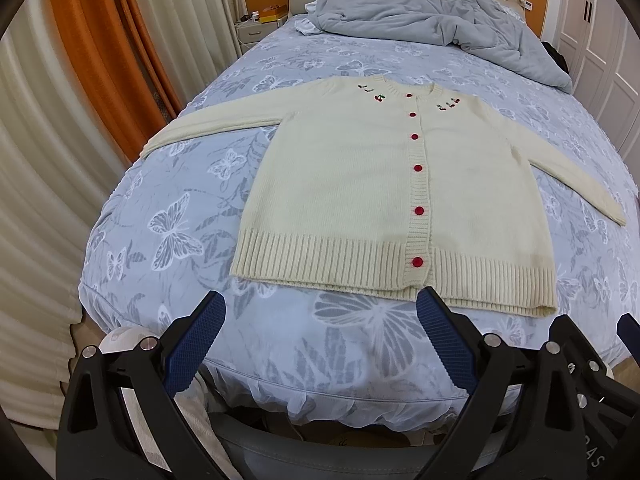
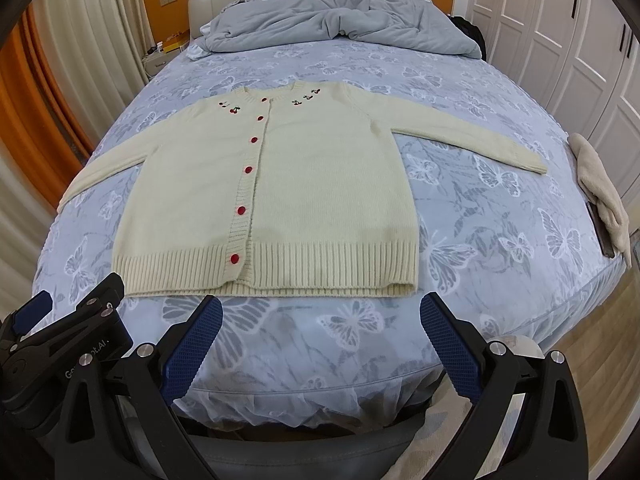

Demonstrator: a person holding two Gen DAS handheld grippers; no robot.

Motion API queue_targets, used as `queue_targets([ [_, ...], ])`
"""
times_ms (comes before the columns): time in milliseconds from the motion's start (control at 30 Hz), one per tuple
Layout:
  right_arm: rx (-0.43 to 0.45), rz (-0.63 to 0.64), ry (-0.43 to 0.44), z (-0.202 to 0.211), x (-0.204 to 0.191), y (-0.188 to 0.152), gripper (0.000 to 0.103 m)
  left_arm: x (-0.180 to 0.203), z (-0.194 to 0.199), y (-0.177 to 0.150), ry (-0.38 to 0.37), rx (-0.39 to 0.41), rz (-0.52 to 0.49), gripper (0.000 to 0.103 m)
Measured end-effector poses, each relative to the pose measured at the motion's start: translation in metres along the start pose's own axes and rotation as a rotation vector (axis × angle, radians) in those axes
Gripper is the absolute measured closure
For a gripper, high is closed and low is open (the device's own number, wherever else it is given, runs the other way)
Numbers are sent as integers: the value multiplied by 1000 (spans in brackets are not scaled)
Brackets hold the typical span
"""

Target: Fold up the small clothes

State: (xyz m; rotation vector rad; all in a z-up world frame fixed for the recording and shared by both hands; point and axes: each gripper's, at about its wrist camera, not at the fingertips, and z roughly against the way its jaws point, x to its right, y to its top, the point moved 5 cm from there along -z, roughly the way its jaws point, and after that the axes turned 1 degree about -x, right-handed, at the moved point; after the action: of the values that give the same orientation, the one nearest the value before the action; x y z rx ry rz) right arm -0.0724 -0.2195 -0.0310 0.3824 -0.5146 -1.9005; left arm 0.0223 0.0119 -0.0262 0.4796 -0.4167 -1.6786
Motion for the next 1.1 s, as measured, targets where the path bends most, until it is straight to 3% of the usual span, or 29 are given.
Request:
queue_targets([
  [400,-11,4,9,0,-1,0,5,-5,-3,-6,0,-17,1,9],
  [533,-58,-28,46,-16,4,-7,5,2,-20,-9,-11,-48,-6,9],
  [733,-100,-33,29,-43,8,-7,5,13,-37,-7,18,-75,-22,9],
  [1100,-123,-26,35,-56,2,10,5,14,-48,8,43,-76,-12,9],
])
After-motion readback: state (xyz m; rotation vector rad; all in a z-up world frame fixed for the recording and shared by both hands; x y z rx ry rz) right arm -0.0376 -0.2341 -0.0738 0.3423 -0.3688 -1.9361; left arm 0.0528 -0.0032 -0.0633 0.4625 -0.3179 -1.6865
